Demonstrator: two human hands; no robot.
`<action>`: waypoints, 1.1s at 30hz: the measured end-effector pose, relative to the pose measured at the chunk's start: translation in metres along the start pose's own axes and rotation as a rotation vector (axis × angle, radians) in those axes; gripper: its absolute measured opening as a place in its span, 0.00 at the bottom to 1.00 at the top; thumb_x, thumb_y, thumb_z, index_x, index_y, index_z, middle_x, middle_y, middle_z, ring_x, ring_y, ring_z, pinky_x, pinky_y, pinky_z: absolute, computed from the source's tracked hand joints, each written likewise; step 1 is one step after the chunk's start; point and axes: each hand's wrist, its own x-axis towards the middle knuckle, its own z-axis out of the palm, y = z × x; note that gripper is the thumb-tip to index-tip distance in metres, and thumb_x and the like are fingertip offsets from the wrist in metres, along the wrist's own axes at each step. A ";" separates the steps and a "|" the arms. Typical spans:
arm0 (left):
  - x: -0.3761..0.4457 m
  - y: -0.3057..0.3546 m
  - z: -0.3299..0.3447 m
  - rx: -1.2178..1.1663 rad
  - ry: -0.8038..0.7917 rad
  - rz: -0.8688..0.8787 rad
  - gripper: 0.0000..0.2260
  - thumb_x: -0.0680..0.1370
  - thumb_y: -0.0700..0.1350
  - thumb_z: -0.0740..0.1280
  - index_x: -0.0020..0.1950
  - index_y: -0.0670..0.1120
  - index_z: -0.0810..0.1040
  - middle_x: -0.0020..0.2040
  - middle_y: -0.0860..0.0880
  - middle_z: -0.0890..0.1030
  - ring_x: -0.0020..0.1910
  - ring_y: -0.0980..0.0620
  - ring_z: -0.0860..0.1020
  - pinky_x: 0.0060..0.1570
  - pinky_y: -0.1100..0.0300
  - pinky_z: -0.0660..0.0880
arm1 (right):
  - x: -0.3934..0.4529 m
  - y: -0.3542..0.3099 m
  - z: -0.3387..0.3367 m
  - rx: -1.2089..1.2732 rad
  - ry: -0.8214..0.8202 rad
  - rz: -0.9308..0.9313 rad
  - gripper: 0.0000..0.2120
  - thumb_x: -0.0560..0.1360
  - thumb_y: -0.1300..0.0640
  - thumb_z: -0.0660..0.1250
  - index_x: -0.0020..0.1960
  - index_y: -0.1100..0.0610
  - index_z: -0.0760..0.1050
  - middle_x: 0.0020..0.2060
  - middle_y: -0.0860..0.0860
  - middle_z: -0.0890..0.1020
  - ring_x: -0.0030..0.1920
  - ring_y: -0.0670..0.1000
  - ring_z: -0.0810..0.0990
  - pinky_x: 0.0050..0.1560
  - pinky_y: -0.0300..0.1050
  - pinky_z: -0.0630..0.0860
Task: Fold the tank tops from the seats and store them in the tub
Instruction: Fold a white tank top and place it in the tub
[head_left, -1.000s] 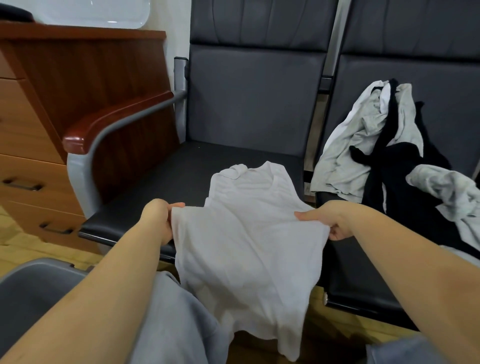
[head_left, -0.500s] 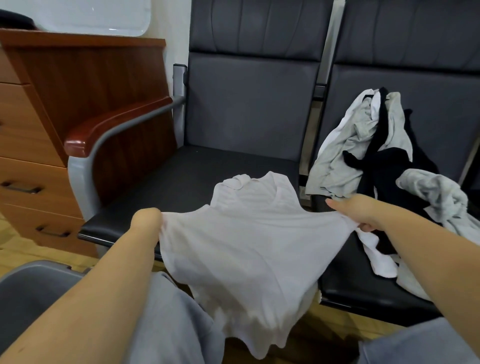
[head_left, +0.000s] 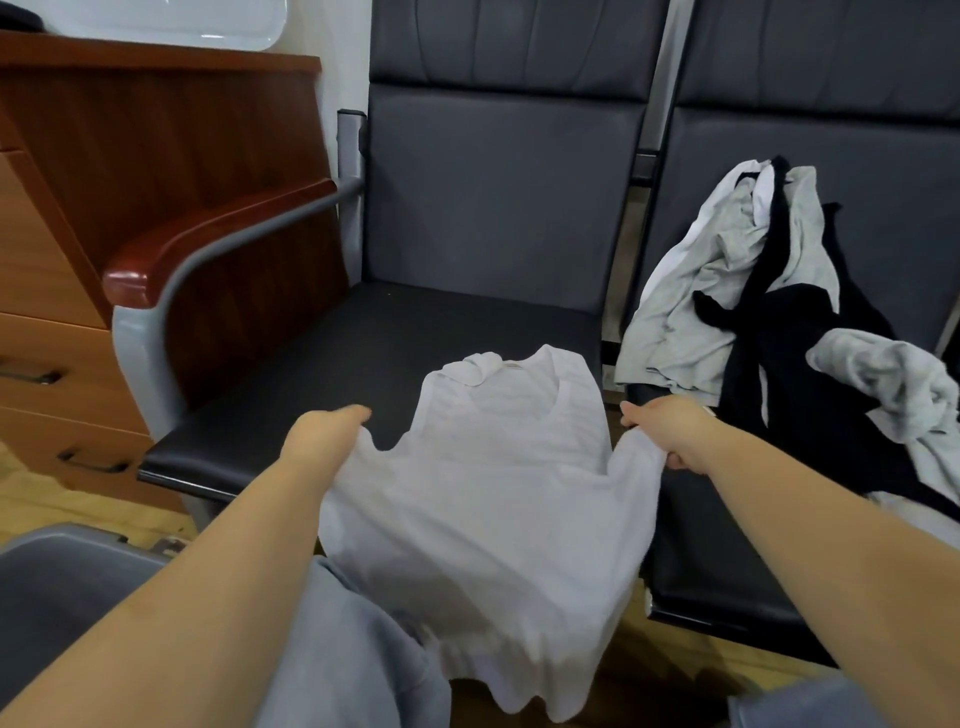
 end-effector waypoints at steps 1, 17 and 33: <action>0.001 0.000 0.003 0.073 -0.042 0.050 0.11 0.79 0.49 0.65 0.55 0.41 0.74 0.50 0.41 0.77 0.51 0.40 0.77 0.51 0.50 0.72 | 0.002 -0.003 0.007 0.034 -0.005 0.001 0.16 0.80 0.49 0.62 0.52 0.62 0.77 0.31 0.53 0.70 0.28 0.50 0.66 0.20 0.36 0.62; 0.006 0.021 0.058 0.336 -0.324 0.302 0.08 0.77 0.44 0.64 0.45 0.42 0.79 0.37 0.50 0.75 0.34 0.52 0.71 0.33 0.62 0.67 | 0.012 -0.079 0.106 0.313 -0.378 0.049 0.23 0.76 0.43 0.67 0.66 0.52 0.69 0.47 0.52 0.80 0.42 0.50 0.79 0.43 0.45 0.75; 0.005 0.022 0.052 0.220 -0.460 0.378 0.13 0.76 0.60 0.66 0.49 0.52 0.80 0.50 0.58 0.77 0.47 0.59 0.74 0.43 0.62 0.69 | 0.028 -0.067 0.073 0.569 -0.138 0.052 0.21 0.73 0.44 0.70 0.54 0.60 0.74 0.49 0.57 0.81 0.48 0.55 0.81 0.56 0.53 0.77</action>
